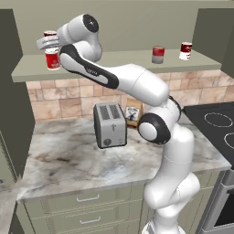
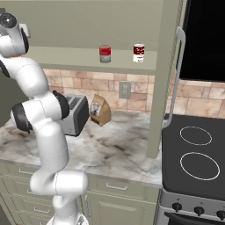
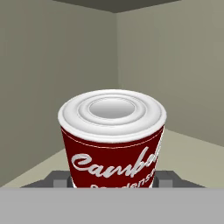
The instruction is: Stack two cans on top of the other two cans in the cabinet.
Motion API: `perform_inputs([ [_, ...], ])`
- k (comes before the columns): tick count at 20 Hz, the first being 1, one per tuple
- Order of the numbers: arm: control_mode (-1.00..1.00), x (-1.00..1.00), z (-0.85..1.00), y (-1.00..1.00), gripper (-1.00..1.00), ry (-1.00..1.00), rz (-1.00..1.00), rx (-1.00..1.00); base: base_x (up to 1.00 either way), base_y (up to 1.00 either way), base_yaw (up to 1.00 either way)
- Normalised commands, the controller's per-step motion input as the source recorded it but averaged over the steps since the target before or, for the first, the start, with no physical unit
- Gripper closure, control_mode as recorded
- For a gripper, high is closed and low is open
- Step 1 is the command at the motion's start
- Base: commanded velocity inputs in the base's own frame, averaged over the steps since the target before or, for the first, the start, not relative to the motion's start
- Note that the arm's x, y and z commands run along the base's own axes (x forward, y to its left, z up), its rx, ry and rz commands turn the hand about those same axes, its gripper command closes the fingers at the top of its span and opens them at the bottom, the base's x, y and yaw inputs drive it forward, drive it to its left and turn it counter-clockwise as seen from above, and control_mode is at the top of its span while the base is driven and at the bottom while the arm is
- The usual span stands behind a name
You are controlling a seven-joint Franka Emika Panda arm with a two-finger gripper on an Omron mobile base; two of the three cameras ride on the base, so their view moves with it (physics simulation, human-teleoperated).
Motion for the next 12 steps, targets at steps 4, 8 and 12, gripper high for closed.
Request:
perform_inputs([
  [4, -1.00, 0.13, 0.00, 0.02, 1.00, 0.00, 0.00, -0.01, 0.00, 0.00, 0.00],
  [8, -1.00, 0.11, 0.04, 0.08, 1.00, 0.00, 0.00, -0.01, 0.00, 0.00, 0.00],
  [12, -1.00, 0.03, 0.09, 0.11, 1.00, 0.00, 0.00, -0.03, 0.00, 0.00, 0.00],
])
